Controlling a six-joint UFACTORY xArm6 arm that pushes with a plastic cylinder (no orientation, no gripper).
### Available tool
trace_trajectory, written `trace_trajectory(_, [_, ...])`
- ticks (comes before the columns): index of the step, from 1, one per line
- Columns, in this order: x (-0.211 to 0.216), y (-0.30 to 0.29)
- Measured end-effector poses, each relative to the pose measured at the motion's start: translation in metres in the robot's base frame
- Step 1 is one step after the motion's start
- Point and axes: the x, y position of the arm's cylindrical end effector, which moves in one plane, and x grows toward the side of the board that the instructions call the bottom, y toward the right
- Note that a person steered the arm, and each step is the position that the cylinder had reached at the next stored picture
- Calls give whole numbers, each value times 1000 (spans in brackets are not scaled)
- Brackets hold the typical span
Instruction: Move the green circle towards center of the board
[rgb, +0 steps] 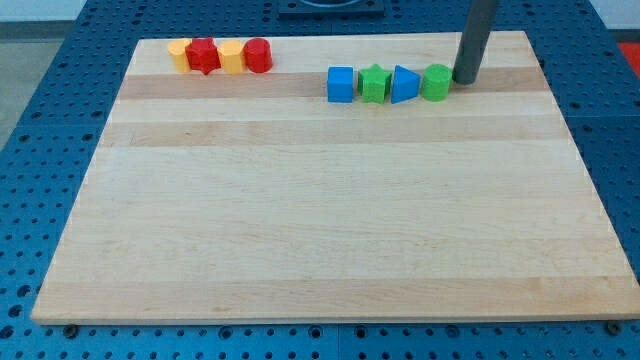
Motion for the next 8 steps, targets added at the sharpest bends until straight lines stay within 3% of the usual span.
trace_trajectory(3, [-22, -24])
trace_trajectory(8, [106, -41])
